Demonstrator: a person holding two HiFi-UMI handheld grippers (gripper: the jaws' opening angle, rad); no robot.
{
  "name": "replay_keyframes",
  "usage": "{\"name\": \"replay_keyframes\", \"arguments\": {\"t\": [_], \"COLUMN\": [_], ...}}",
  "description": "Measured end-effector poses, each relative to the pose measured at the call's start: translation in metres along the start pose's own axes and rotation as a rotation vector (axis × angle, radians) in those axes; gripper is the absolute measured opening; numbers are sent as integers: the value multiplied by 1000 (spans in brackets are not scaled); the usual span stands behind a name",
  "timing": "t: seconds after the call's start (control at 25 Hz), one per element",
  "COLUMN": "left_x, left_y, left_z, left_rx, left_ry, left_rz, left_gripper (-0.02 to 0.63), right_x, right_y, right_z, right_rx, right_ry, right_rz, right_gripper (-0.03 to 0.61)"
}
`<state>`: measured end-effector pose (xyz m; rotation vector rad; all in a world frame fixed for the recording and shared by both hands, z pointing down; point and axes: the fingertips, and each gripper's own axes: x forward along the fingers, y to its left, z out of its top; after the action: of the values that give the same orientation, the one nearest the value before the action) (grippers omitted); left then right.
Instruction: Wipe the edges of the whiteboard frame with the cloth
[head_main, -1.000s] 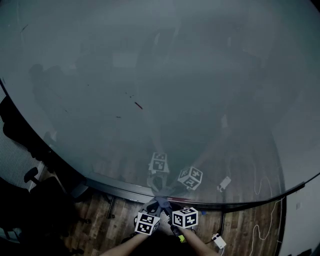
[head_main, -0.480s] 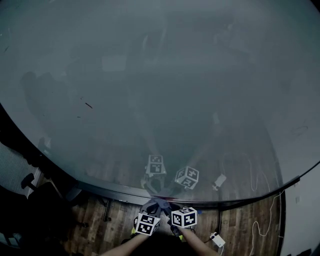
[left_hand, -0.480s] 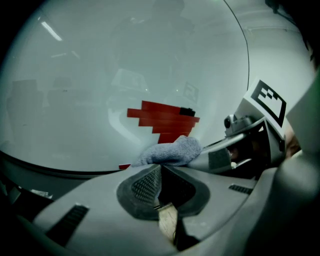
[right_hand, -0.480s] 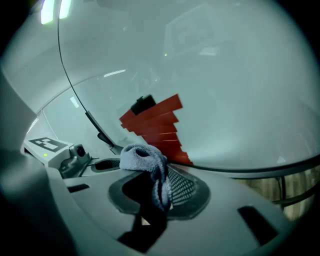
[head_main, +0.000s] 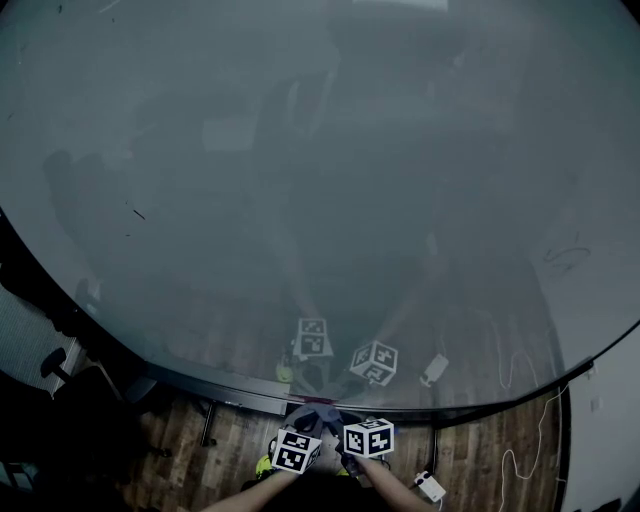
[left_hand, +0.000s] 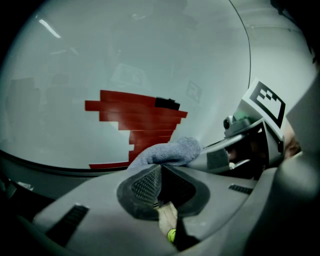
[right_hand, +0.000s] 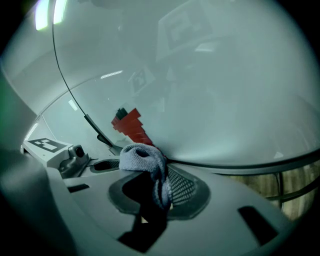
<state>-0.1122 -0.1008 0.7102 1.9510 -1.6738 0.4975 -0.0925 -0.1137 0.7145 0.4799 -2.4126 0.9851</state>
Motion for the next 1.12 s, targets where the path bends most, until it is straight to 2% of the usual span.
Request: {"name": "replay_keyframes", "arguments": {"t": [0.44,0.76,1.12], "left_x": [19,20,24], "left_y": [-36,-50,-60], "left_z": [7,15,14], "left_rx": [19,-27,-49], "left_ry": [2,-34,11], "left_rz": [-10,63,56], "left_gripper": [20,20,20], "right_x": [-30,-42,-52], "right_y": [-30,-39,-44], "right_z": [0,3,3], "right_rx": [26,20,76], "right_ry": [-25,-9,-3], "right_rz": [-1,39,53], "right_gripper": [83,83,83]}}
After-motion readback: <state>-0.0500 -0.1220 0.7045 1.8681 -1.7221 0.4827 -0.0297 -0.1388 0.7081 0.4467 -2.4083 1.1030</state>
